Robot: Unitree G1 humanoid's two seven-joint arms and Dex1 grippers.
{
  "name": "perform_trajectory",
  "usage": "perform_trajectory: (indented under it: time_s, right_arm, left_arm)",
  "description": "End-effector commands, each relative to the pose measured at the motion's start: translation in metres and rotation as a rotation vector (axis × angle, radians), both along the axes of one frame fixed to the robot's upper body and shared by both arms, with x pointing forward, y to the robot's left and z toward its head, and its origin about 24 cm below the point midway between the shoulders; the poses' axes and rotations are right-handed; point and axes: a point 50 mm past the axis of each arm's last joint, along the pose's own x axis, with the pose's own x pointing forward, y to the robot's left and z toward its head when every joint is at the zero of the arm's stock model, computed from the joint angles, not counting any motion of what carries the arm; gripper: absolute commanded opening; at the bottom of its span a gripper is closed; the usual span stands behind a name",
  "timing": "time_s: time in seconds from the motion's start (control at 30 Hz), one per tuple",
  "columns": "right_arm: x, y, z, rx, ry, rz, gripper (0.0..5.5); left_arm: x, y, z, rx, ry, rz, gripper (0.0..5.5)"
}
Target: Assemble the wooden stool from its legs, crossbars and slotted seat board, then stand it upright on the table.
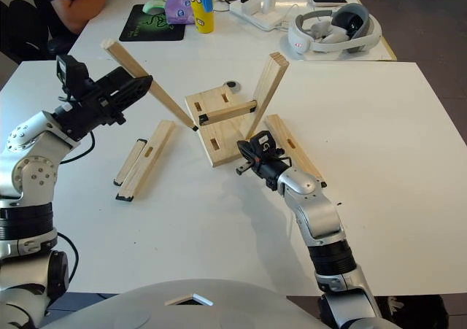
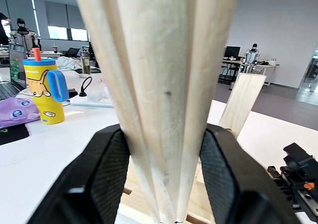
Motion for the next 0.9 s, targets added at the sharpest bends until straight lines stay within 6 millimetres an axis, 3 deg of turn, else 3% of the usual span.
perform_trajectory:
  time_s: [0.03, 0.43, 0.73, 0.9]
  right_arm:
    - [0.006, 0.007, -0.006, 0.013, 0.031, -0.02, 0.0]
    - [0.011, 0.008, -0.021, -0.026, 0.069, -0.026, 0.0]
    - [0.011, 0.011, -0.024, -0.039, 0.078, 0.002, 0.0]
    - [0.009, 0.01, -0.028, -0.084, 0.083, 0.02, 0.0]
  left_arm:
    - [-0.003, -0.013, -0.011, 0.074, 0.01, -0.063, 2.05]
    - [-0.008, -0.024, -0.003, 0.004, -0.01, -0.121, 2.05]
    - [-0.022, -0.028, -0.04, 0.201, 0.084, -0.2, 2.05]
    - [-0.023, -0.021, -0.047, 0.294, 0.075, -0.194, 2.05]
